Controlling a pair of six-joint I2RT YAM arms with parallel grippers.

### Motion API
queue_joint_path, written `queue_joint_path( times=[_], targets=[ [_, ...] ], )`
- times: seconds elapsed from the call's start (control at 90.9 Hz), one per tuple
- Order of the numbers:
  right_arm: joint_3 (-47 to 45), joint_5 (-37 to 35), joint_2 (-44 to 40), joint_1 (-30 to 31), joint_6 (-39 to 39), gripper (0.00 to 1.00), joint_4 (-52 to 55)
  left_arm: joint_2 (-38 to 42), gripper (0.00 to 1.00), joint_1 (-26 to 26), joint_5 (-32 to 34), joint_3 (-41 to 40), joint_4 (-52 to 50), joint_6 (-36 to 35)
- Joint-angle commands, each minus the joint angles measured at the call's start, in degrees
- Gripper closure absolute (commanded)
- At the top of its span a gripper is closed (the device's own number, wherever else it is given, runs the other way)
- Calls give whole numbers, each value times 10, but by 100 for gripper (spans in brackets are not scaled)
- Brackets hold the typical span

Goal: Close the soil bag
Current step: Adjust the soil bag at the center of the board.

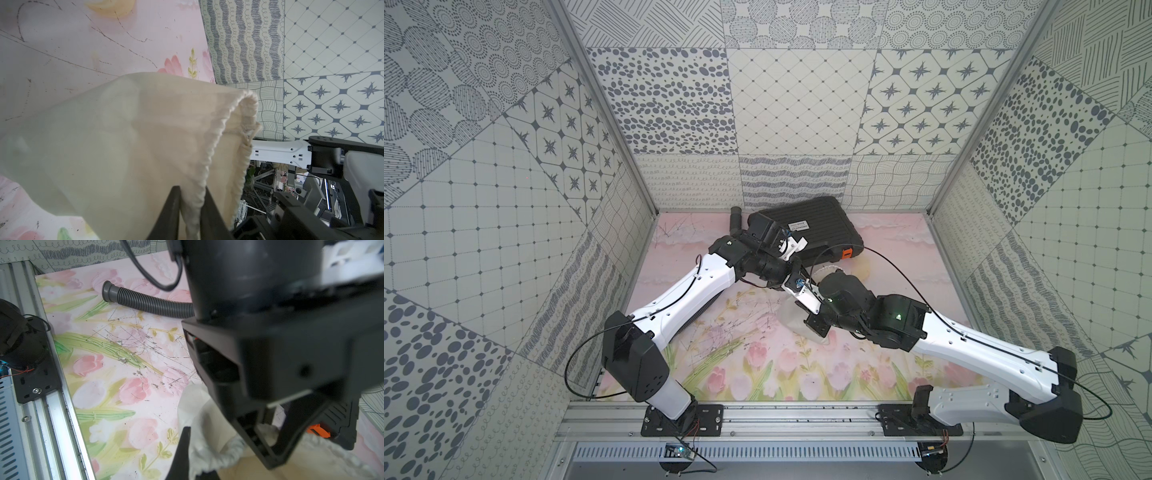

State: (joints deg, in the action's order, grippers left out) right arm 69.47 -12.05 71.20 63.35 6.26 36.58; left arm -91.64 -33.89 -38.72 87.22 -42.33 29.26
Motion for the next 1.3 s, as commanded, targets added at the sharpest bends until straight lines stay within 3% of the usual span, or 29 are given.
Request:
queue_joint_path(
  times=[0.0, 0.044, 0.11, 0.264, 0.44, 0.517, 0.649, 0.704, 0.77, 0.968, 1.144, 1.287],
  targets=[
    [-10, 0, -17, 2, -16, 100, -27, 4, 100, -6, -4, 5, -20, -15],
    [-12, -1, -20, 2, -23, 100, -27, 12, 100, -6, 1, 1, -14, -13],
    [-15, -5, -27, 1, -37, 89, -24, 25, 100, -3, 11, -6, -9, -11],
    [-40, 4, -59, -20, -84, 79, -25, 56, 100, 17, 14, -36, 20, 10],
    [-74, 27, -107, -59, -134, 75, -30, 81, 100, 38, 5, -60, 46, 39],
    [-87, 31, -126, -69, -146, 58, -35, 86, 100, 44, 6, -63, 52, 46],
    [-94, 56, -148, -82, -169, 40, -33, 85, 100, 46, 1, -63, 62, 59],
    [-87, 73, -164, -89, -193, 28, -28, 84, 100, 45, -2, -60, 66, 65],
    [-68, 96, -185, -110, -245, 21, -12, 84, 100, 44, -1, -55, 69, 70],
    [28, 249, -164, -264, -383, 23, 98, 77, 100, 42, -3, -21, 57, 68],
    [115, 336, -82, -275, -347, 23, 190, 70, 100, 42, -5, -11, 44, 62],
    [125, 396, -58, -304, -305, 22, 232, 69, 100, 42, -6, -5, 40, 58]
  ],
)
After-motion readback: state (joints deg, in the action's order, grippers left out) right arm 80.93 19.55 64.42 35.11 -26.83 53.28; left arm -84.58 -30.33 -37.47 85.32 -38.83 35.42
